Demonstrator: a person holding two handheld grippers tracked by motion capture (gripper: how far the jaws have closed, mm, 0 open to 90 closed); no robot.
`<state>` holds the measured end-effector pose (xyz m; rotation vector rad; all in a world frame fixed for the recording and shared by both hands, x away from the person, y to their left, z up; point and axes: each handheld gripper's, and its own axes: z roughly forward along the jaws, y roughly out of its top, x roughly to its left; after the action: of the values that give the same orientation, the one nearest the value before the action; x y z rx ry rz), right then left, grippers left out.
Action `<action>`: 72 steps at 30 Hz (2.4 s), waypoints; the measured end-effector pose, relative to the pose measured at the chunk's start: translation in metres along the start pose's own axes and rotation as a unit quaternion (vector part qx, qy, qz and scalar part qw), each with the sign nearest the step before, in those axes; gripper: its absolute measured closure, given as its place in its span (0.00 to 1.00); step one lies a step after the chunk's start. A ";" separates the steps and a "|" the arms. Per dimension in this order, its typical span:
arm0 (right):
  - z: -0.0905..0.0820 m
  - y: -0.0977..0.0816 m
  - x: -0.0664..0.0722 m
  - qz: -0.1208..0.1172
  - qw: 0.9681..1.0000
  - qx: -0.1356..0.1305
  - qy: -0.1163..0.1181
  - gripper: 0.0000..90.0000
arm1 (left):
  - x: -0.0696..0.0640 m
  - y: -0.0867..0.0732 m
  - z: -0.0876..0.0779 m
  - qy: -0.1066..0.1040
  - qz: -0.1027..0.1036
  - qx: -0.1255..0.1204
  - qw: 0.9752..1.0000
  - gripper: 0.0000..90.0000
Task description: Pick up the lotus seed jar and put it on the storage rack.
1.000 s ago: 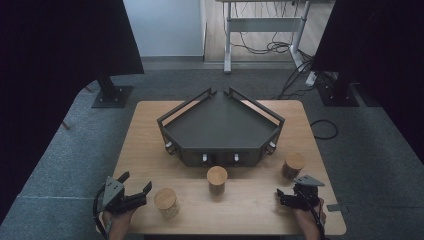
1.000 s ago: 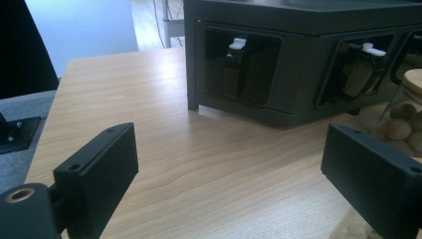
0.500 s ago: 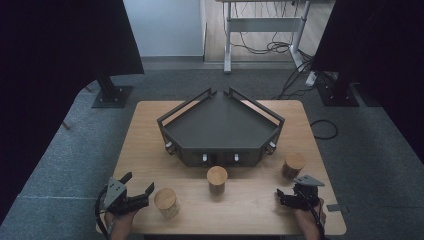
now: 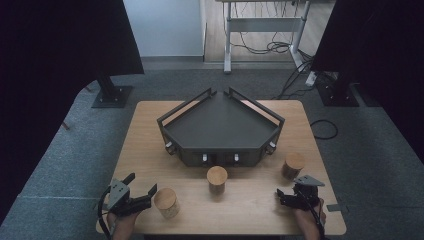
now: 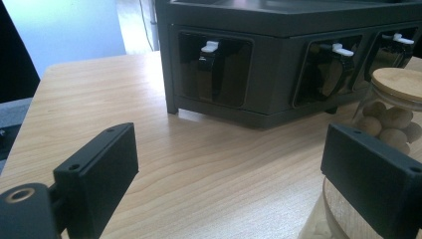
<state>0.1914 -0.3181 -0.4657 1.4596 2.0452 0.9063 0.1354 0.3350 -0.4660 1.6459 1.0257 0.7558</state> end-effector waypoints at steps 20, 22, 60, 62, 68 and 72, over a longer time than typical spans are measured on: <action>0.000 0.000 0.000 0.000 1.000 0.000 0.000 0.11 | -0.006 0.000 -0.001 -0.013 0.003 -0.004 1.000 0.08; 0.000 0.000 0.000 0.000 1.000 0.000 0.000 0.11 | -0.006 0.000 -0.001 -0.015 0.004 -0.004 1.000 0.08; 0.000 0.000 0.000 -0.002 1.000 0.000 0.002 0.11 | -0.021 0.001 0.000 -0.046 0.017 -0.003 0.999 0.08; 0.000 0.000 0.000 -0.002 1.000 0.000 0.002 0.11 | -0.021 0.001 0.001 -0.047 0.017 -0.001 0.999 0.08; 0.000 0.000 0.000 -0.002 1.000 0.000 0.002 0.11 | -0.022 0.002 0.001 -0.052 0.018 0.003 0.998 0.08; 0.000 0.000 0.000 -0.002 1.000 0.000 0.002 0.11 | -0.024 0.002 0.001 -0.055 0.018 0.004 0.998 0.08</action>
<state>0.1915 -0.3185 -0.4657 1.4548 2.0498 0.9083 0.1268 0.3128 -0.4640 1.6986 0.9246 0.6783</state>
